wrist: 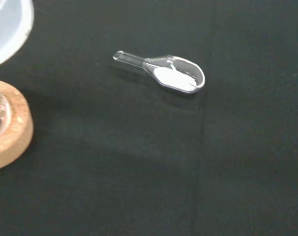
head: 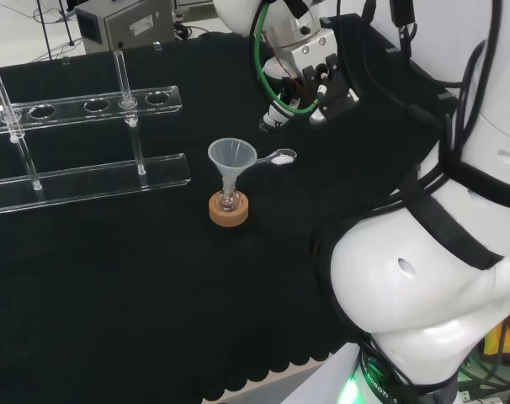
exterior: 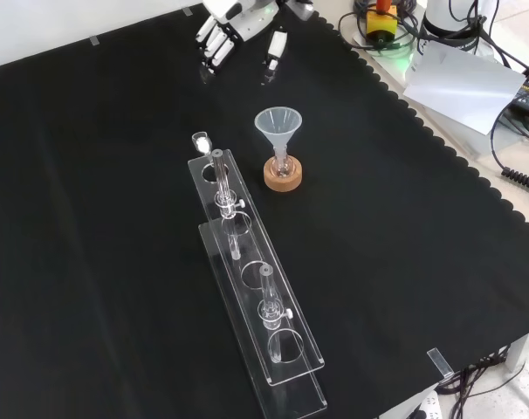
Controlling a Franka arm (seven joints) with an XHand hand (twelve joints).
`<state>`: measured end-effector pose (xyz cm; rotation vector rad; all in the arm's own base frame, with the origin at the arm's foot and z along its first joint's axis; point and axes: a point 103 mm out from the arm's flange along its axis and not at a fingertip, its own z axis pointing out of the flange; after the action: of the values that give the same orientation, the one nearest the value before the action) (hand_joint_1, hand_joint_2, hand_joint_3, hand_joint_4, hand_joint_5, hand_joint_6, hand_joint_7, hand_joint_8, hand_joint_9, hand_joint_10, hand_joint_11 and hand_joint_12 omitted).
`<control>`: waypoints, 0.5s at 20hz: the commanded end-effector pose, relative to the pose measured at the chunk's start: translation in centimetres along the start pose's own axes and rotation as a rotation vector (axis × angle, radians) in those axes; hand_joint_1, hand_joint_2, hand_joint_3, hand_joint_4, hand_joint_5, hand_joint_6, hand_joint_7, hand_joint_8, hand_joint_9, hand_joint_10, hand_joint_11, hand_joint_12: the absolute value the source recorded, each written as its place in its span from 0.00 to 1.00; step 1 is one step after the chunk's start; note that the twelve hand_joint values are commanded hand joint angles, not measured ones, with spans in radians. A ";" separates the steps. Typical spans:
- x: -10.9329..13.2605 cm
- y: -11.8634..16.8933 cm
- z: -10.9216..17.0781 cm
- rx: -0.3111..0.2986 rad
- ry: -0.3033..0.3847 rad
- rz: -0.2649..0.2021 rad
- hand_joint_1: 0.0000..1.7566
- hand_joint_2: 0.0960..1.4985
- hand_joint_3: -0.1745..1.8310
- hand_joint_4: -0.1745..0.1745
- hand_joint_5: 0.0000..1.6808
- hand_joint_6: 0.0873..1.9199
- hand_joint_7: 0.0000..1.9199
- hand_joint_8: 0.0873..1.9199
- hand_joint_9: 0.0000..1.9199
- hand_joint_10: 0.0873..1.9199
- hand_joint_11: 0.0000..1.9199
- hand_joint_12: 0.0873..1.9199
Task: Pick up the weighing funnel.
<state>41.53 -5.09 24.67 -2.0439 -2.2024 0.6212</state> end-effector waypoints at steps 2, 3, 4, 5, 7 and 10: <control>-3.0 2.1 1.9 0.020 0.019 0.015 0.42 0.62 0.00 0.29 0.31 0.00 0.18 0.33 0.33 0.28 0.18 0.69; -3.2 2.4 2.1 0.021 0.021 0.016 0.42 0.62 0.00 0.29 0.31 0.00 0.18 0.33 0.33 0.28 0.18 0.69; -3.4 2.7 2.4 0.023 0.022 0.015 0.42 0.62 0.00 0.29 0.32 0.00 0.18 0.33 0.33 0.28 0.18 0.69; -3.6 3.1 2.6 0.022 0.023 0.015 0.42 0.62 0.00 0.29 0.32 0.00 0.18 0.33 0.33 0.28 0.18 0.69; -3.7 3.3 2.7 0.022 0.019 0.017 0.42 0.62 0.00 0.29 0.32 0.00 0.18 0.32 0.34 0.28 0.18 0.69; -3.8 4.8 3.7 0.048 0.032 0.008 0.42 0.62 0.00 0.29 0.32 0.00 0.19 0.33 0.34 0.28 0.19 0.69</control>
<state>43.84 -8.41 21.85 -2.0398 -2.1583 0.6296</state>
